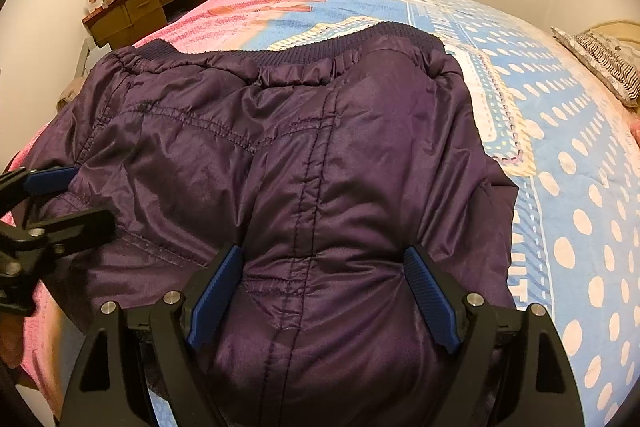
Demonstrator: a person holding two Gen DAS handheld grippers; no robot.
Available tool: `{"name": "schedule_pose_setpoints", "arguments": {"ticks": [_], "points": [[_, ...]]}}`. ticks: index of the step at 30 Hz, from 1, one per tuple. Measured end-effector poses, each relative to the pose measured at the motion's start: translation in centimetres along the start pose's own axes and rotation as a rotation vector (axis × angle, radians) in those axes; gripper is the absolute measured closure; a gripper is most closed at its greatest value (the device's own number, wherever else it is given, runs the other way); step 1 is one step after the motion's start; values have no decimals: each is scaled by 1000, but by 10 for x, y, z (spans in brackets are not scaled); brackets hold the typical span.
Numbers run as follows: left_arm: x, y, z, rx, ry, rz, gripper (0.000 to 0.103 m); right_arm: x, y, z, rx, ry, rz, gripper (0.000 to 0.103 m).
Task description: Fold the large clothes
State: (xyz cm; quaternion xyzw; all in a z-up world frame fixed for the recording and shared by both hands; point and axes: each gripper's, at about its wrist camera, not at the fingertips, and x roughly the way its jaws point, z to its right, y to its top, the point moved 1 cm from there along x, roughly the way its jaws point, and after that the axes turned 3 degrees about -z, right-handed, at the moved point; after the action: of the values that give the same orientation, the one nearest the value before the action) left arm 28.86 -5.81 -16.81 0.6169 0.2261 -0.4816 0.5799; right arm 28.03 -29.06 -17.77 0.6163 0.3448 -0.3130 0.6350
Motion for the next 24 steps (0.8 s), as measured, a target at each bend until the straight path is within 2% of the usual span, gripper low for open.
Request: {"name": "schedule_pose_setpoints", "arguments": {"ticks": [7,12,17,20,21,24], "points": [[-8,-5,-6,4,-23,20,0,0,-5,-2,3,-20,39,19],[-32,-9,-15,-33,-39,91,0,-2,-8,1,-3,0,51,17],[-47,-15,-30,-11,78,149,0,-3,-9,-5,-17,-34,56,16],[-58,-28,-47,-1,137,192,0,-20,-3,-12,11,-97,43,16],[-62,-33,-52,-5,148,210,0,-33,1,-16,37,-126,69,16],[-79,-47,-83,-63,223,326,0,-72,19,-49,26,-60,225,15]]}}
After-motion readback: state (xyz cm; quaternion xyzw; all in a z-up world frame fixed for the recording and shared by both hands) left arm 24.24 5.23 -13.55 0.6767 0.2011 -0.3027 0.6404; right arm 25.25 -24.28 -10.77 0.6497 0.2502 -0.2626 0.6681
